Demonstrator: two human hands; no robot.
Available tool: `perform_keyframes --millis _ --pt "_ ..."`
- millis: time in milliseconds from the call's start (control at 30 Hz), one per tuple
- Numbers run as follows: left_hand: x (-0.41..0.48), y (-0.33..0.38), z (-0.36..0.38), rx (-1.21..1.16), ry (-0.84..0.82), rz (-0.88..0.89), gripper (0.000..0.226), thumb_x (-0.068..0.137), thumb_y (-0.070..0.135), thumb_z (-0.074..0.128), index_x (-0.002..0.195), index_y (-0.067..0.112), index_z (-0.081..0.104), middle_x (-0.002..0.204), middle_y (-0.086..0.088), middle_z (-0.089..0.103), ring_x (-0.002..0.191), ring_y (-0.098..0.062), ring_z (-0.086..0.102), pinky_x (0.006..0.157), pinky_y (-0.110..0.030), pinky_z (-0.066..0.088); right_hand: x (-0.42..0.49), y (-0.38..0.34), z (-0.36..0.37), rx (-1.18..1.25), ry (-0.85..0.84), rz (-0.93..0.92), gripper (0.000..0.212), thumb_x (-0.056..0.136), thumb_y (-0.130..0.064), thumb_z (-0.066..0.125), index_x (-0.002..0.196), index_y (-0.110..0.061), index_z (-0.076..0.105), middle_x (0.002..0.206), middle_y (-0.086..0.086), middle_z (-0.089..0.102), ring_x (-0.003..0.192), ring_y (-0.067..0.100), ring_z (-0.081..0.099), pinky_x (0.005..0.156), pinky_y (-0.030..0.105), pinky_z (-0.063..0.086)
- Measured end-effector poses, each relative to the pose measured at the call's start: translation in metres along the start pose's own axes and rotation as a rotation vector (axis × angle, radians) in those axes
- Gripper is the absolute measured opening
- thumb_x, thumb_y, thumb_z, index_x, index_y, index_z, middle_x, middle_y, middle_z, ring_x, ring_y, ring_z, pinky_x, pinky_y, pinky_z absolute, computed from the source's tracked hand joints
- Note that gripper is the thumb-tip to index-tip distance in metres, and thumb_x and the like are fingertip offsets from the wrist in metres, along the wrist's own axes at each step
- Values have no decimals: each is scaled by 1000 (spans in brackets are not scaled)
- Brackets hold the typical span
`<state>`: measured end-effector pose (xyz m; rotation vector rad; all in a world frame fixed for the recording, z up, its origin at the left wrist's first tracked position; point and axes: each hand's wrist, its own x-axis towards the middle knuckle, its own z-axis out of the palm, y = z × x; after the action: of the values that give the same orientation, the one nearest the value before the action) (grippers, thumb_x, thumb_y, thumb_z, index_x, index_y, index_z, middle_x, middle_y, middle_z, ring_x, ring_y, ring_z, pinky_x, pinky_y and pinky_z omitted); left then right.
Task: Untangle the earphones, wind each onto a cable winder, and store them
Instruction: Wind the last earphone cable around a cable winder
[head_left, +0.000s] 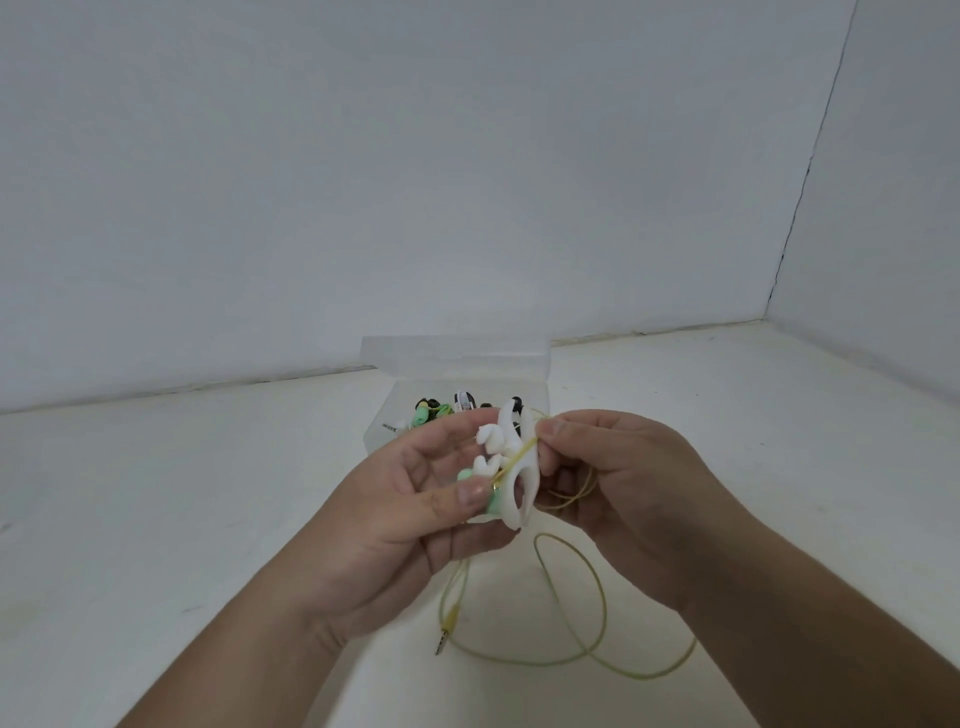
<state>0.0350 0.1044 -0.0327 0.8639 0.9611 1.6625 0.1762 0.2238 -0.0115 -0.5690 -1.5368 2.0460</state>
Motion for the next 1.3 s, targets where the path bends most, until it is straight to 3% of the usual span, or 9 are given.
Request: perform_keyframes --millis 167,300,400,533,667,733,967,1167,1300 --pt "1 2 0 -289 -73 -103 76 62 -10 84 131 -12 52 114 -30 64 90 -35 71 73 -38 60 -1 -2 -1 -27 -12 -50 38 96 -9 54 59 -4 58 61 8 59 58 17 55 72 35 49" --pt "4 2 2 -338 -17 -157 69 64 -15 73 130 -14 53 119 -31 62 91 -35 70 76 -37 61 1 -2 -2 -122 11 -87 39 96 -5 53 57 -4 56 59 7 59 54 12 57 71 34 45" --pt "4 0 3 -270 88 -169 61 66 -15 54 127 -11 56 123 -33 62 91 -39 68 70 -44 61 1 1 0 -234 33 -107 39 95 -4 52 56 -4 58 55 3 57 52 9 53 69 34 42" --pt "2 3 8 -112 150 -94 56 58 7 72 114 0 68 117 -28 67 101 -41 60 90 -55 53 0 2 2 -331 50 -130 37 94 -6 54 58 -5 62 58 4 59 58 12 50 65 30 43" --pt "1 -3 11 297 236 171 49 62 21 80 110 18 71 108 -15 69 89 -25 68 77 -37 56 1 4 2 -374 83 -151 39 92 -7 57 54 -10 64 61 7 60 62 16 49 65 32 42" --pt "1 -7 11 460 270 252 39 63 13 81 100 23 73 95 -8 69 80 -17 67 73 -28 54 1 5 2 -391 98 -159 39 92 -8 57 53 -12 64 62 9 61 63 18 49 66 34 42" --pt "3 -7 7 518 174 227 22 71 6 75 91 11 68 80 -1 62 71 -11 57 67 -19 51 1 6 3 -440 107 -148 41 95 -13 55 55 -12 65 72 19 69 68 20 62 81 42 53" --pt "1 -4 9 578 82 200 13 77 7 68 89 13 67 75 5 57 70 -10 52 66 -19 46 -1 4 0 -561 111 -148 40 97 -27 56 65 -6 66 61 -5 59 58 6 49 65 20 43" --pt "-1 -2 9 636 94 190 13 77 11 67 86 19 70 76 1 55 73 -16 48 69 -28 41 -1 1 -3 -619 118 -203 42 97 -29 57 61 -9 64 60 -2 61 56 4 50 51 7 38"
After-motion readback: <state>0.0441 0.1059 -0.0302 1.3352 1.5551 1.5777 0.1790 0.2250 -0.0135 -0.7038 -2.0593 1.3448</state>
